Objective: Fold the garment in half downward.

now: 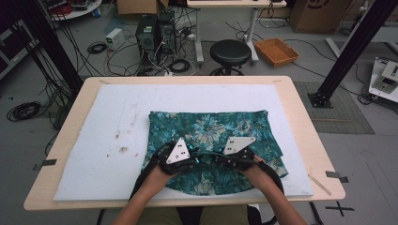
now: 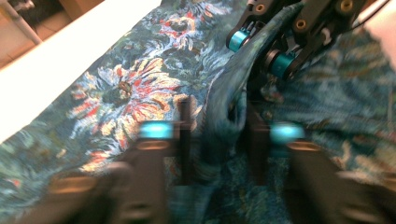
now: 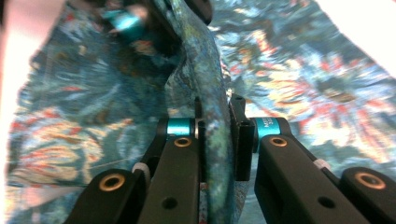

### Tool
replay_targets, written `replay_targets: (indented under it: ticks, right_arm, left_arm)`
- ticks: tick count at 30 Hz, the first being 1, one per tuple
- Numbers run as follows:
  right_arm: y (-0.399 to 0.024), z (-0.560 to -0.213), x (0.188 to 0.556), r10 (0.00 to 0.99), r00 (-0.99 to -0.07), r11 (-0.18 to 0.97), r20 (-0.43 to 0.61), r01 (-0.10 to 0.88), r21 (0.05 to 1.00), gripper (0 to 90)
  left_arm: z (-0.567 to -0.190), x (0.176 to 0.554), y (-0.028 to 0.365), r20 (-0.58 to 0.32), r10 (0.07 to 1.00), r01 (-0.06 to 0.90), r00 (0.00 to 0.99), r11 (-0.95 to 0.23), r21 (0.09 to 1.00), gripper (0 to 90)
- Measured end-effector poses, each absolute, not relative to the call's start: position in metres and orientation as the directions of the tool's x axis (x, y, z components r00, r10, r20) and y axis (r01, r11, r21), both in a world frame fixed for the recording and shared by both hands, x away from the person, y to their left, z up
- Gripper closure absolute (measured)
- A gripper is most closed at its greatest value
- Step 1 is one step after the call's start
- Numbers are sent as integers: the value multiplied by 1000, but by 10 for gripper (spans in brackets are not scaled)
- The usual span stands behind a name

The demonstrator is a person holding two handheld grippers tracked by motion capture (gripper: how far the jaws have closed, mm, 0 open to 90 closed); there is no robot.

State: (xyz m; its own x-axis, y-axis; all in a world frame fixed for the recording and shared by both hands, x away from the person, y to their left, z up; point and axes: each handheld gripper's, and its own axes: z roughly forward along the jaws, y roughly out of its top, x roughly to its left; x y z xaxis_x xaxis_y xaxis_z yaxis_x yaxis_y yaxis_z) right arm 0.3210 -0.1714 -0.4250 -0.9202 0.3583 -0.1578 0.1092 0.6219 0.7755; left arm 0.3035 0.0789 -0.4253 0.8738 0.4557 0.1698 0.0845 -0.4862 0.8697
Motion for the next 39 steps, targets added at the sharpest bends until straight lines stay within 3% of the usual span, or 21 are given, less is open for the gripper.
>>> replay_targets:
  ticks: [2, 5, 10, 12, 16, 17, 20, 21, 26, 29, 32, 36, 39]
  right_arm:
    - [-172, -424, 319, 364, -908, 630, -208, 75, 773, 854]
    - [-173, -426, 313, 349, -885, 651, -307, -6, 759, 855]
    - [-172, -431, 298, 234, -888, 689, -397, -137, 712, 844]
    - [-172, -434, 295, 200, -900, 691, -388, -151, 707, 772]
    - [-174, -435, 291, 173, -907, 686, -384, -169, 708, 769]
    - [-176, -434, 290, 164, -911, 681, -378, -173, 712, 740]
    - [-180, -433, 291, 166, -941, 653, -294, -118, 748, 503]
    - [-182, -432, 292, 162, -952, 646, -260, -97, 757, 465]
    - [-202, -426, 284, 162, -962, 616, -219, -75, 785, 411]
    - [-223, -419, 286, 230, -956, 555, -180, -23, 832, 407]
    - [-258, -412, 293, 403, -906, 483, -128, 92, 871, 448]
    - [-300, -410, 303, 678, -724, 445, -127, 267, 855, 528]
    - [-321, -415, 307, 798, -588, 415, -129, 381, 826, 594]
  left_arm:
    - [-423, 304, 84, 118, 468, 119, 876, -446, 887, 507]
    - [-420, 304, 95, 92, 489, 147, 868, -428, 892, 442]
    - [-416, 303, 117, 44, 512, 178, 858, -377, 909, 438]
    - [-413, 303, 127, 21, 529, 189, 848, -340, 921, 438]
    - [-405, 304, 150, -21, 572, 201, 820, -253, 946, 438]
    - [-404, 304, 154, -24, 584, 209, 811, -251, 945, 434]
    - [-405, 306, 161, -22, 617, 231, 787, -261, 937, 428]
    - [-405, 306, 163, -26, 627, 239, 779, -258, 936, 428]
    - [-409, 309, 173, -45, 694, 300, 719, -251, 921, 428]
    - [-412, 308, 180, -62, 740, 358, 670, -249, 900, 429]
    - [-415, 304, 190, -80, 776, 406, 626, -237, 883, 430]
    - [-422, 299, 205, -76, 817, 447, 571, -231, 864, 433]
    - [-429, 298, 210, -86, 832, 482, 548, -229, 846, 442]
